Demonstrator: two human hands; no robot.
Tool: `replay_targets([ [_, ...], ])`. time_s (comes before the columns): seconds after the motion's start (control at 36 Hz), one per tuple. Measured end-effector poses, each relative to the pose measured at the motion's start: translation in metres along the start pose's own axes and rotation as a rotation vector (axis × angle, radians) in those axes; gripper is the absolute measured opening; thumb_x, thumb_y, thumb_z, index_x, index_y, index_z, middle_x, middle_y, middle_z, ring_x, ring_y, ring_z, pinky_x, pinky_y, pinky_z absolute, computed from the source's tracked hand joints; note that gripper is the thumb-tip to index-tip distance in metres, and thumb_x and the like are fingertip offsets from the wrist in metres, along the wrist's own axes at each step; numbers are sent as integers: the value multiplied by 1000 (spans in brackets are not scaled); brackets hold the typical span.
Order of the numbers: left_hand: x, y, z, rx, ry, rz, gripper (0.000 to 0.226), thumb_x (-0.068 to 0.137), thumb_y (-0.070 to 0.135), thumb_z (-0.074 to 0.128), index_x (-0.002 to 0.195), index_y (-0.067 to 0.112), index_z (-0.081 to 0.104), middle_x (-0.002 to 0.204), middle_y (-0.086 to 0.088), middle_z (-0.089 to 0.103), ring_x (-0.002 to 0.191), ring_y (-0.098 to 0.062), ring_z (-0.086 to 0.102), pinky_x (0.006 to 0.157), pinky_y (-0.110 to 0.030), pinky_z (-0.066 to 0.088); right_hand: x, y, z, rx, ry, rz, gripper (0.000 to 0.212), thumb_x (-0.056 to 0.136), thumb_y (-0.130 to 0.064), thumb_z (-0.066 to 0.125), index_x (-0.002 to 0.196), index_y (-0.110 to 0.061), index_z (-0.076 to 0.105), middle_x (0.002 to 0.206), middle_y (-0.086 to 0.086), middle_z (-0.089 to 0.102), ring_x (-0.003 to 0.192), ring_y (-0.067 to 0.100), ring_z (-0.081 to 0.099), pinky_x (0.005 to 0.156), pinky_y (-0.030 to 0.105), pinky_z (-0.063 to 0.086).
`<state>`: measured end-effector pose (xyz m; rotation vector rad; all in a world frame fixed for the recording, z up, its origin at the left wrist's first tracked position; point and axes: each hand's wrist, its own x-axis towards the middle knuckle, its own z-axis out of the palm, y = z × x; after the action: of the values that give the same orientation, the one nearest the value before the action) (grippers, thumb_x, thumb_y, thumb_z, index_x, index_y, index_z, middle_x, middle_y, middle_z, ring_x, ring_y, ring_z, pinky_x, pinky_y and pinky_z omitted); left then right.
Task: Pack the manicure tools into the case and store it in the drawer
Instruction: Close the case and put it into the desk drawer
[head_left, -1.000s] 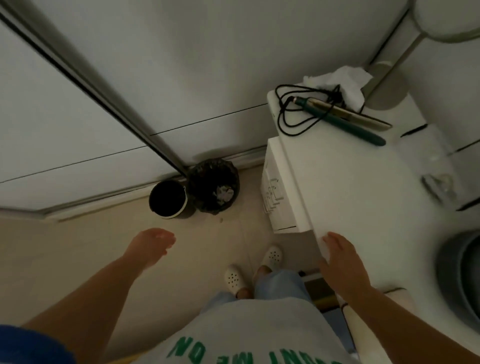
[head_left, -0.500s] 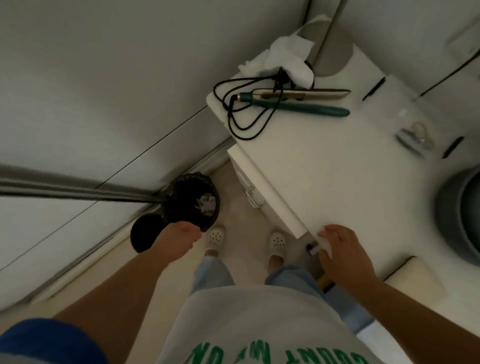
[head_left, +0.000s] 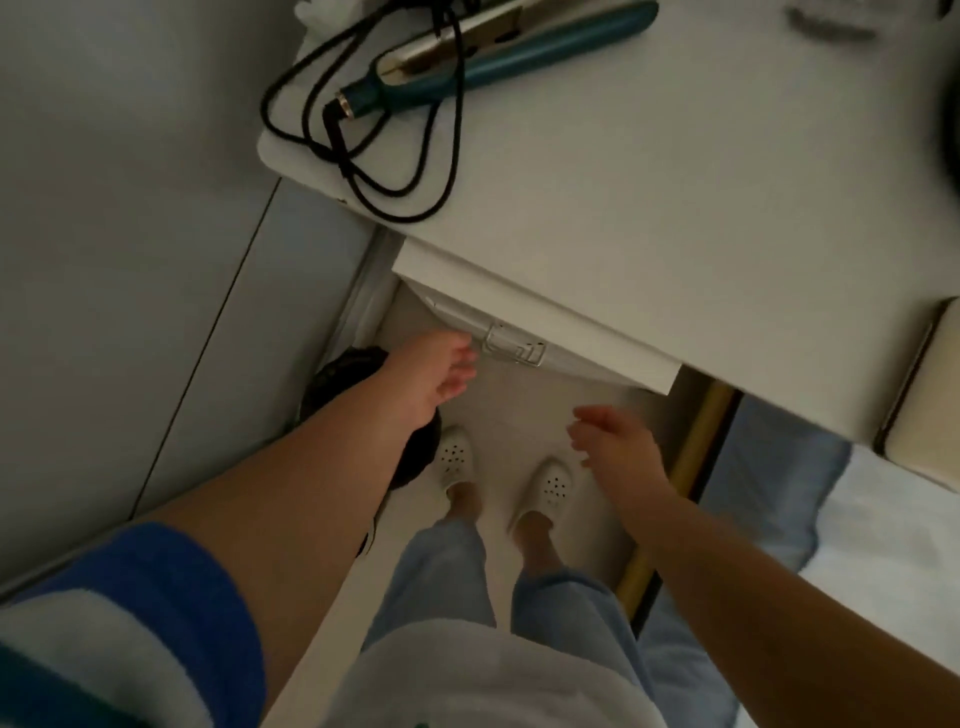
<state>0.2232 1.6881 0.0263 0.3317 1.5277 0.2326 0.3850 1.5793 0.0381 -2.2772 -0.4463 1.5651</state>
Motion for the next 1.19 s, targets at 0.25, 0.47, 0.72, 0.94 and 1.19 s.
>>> replay_targets([
  [0.25,31,-5,24,-106,-66,3,14,89,15,45,92,11,58,76,-2,59,69,-16,56,67,-26,44,42,-30,48,543,-160,156,6,86,-15,56,82,-18,59,79,-2,60,72,12,56,64,25,45],
  [0.47,33,-22,24,12,39,120,15,86,10,50,82,21,59,81,2,61,58,-11,50,58,-23,46,51,-26,58,476,-105,116,11,92,-25,50,82,-23,55,78,-5,58,67,9,53,61,24,42],
  [0.72,4,-59,-4,41,52,45,13,84,14,54,72,16,59,69,-1,57,46,-9,47,57,-24,45,16,12,70,346,-176,134,14,90,-23,52,77,-22,54,75,-3,57,63,11,52,57,24,39],
  [0.94,-18,-92,-34,124,46,-2,5,84,17,54,86,16,59,77,0,62,46,-6,50,58,-23,46,-15,46,88,386,-242,240,17,91,-25,53,77,-16,57,71,1,58,61,14,51,57,27,40],
  [1.19,-28,-117,-49,137,96,-52,4,82,20,59,79,18,61,81,0,63,56,-11,48,58,-22,45,-27,75,102,377,-259,295,14,88,-26,59,84,-13,61,72,2,63,56,11,56,44,19,46],
])
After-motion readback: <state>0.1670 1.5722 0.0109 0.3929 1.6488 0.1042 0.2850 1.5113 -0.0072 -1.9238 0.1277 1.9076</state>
